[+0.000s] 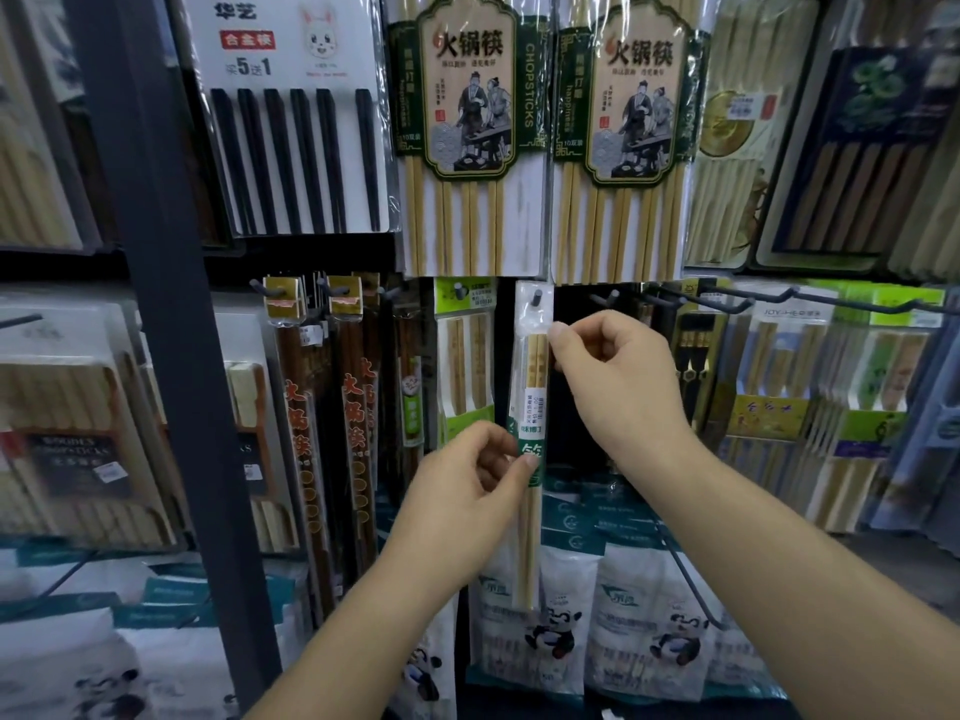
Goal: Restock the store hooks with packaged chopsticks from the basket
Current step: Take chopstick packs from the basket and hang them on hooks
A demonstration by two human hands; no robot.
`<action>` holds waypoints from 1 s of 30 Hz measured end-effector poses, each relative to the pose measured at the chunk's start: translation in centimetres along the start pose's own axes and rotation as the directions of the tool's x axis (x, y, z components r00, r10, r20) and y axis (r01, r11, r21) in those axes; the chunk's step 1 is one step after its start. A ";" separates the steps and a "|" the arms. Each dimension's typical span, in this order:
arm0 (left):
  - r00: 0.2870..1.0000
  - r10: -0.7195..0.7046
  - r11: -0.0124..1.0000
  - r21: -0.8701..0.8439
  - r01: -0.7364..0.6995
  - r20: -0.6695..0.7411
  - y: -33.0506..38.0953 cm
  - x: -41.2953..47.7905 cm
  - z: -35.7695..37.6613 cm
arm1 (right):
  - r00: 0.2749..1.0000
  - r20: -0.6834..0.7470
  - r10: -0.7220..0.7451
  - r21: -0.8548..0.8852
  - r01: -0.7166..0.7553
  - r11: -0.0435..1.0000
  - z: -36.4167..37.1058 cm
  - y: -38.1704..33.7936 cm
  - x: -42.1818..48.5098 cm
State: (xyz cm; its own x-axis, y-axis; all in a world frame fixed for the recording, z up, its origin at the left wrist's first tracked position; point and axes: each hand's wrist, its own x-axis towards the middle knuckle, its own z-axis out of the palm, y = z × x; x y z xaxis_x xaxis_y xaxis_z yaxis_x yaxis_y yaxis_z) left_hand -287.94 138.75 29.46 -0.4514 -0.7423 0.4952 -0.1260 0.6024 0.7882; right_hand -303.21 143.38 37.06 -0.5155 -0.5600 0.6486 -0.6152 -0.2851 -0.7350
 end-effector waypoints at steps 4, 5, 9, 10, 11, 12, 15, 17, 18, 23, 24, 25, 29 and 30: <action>0.992 0.105 0.959 0.273 -0.083 -0.069 0.8 1.1 -0.7 | 0.998 0.055 0.029 -0.033 -0.028 0.999 0.0 1.7 -1.5; 0.995 0.072 0.975 0.214 -0.056 -0.069 1.1 1.5 -0.6 | 0.994 0.099 0.041 -0.042 -0.037 0.998 0.2 2.2 -1.9; 0.996 -0.093 0.976 -0.194 0.094 0.017 2.1 3.7 1.0 | 0.941 0.337 0.033 0.005 -0.037 0.999 1.4 3.5 -2.7; 0.991 -0.122 0.951 -0.279 0.131 0.050 2.3 4.3 1.4 | 0.929 0.368 0.027 0.030 -0.041 0.999 1.7 3.7 -2.8; 0.987 -0.142 0.927 -0.339 0.160 0.078 2.4 4.7 1.7 | 0.921 0.388 0.029 0.058 -0.056 0.997 2.0 3.8 -2.8; 0.983 -0.157 0.907 -0.380 0.182 0.097 2.3 5.1 2.1 | 0.916 0.400 0.036 0.082 -0.075 0.994 2.3 4.0 -2.8; 0.977 -0.176 0.866 -0.452 0.213 0.123 2.2 6.0 2.8 | 0.906 0.421 0.045 0.151 -0.119 0.981 3.0 4.7 -2.7; 0.979 -0.166 0.856 -0.475 0.203 0.120 2.0 6.4 3.1 | 0.903 0.426 0.049 0.186 -0.140 0.972 3.4 5.1 -2.5; 0.980 -0.159 0.857 -0.477 0.195 0.116 1.9 6.6 3.3 | 0.903 0.426 0.051 0.195 -0.147 0.970 3.6 5.3 -2.3; 0.979 -0.173 0.856 -0.475 0.203 0.107 1.2 8.6 3.5 | 0.906 0.419 0.064 0.193 -0.158 0.968 4.8 6.2 -0.7; 0.977 -0.179 0.856 -0.472 0.212 0.113 1.1 8.9 3.5 | 0.906 0.417 0.072 0.189 -0.164 0.968 5.0 6.4 -0.3; 0.976 -0.188 0.856 -0.468 0.220 0.114 1.1 9.2 3.4 | 0.906 0.416 0.077 0.185 -0.167 0.968 5.2 6.5 0.0; 0.974 -0.197 0.854 -0.469 0.226 0.110 1.0 9.6 3.5 | 0.902 0.424 0.086 0.159 -0.167 0.973 5.4 7.3 0.7; 0.976 -0.189 0.855 -0.469 0.219 0.109 0.9 9.5 3.5 | 0.902 0.424 0.081 0.155 -0.161 0.975 5.3 7.4 0.6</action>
State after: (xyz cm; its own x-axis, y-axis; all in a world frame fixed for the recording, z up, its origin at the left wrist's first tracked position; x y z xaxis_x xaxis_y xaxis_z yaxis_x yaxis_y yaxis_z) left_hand -295.44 133.27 33.64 -0.5133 -0.8063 0.2939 0.2083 0.2152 0.9541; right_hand -304.89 136.80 30.98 -0.2624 -0.8580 0.4416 -0.4240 -0.3085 -0.8515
